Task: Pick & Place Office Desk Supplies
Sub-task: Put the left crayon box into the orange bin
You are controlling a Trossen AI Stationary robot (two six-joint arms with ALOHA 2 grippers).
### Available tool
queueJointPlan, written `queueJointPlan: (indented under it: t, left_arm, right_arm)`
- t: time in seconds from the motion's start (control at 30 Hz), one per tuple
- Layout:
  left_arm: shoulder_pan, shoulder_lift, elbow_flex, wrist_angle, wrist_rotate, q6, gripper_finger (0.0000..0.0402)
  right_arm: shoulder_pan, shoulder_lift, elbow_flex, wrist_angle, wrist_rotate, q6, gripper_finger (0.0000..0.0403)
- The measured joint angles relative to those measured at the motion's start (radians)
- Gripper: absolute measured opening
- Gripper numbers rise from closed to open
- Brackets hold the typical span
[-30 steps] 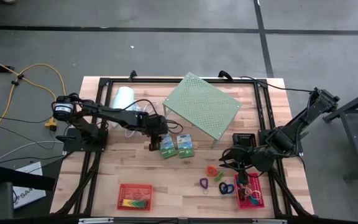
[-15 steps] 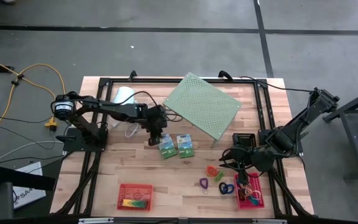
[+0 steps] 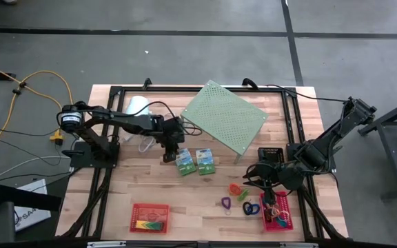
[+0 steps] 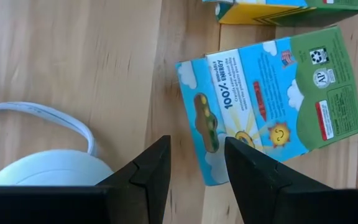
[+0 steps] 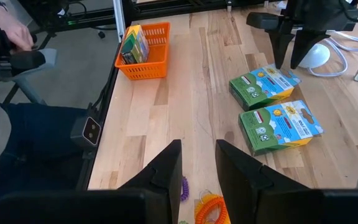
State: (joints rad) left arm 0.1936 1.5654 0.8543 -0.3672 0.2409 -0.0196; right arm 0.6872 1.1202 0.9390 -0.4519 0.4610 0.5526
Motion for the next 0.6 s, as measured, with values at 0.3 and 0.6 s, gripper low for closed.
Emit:
queueJointPlan:
  t: [0.3, 0.6]
  left_arm:
    - [0.002, 0.026, 0.0, 0.005, 0.051, -0.007, 0.0144]
    - [0.015, 0.036, 0.0, 0.016, 0.102, -0.027, 0.0144]
  right_arm:
    - [0.0, 0.0, 0.0, 0.0, 0.0, 0.0, 0.0086]
    - [0.0, 0.0, 0.0, 0.0, 0.0, 0.0, 0.0086]
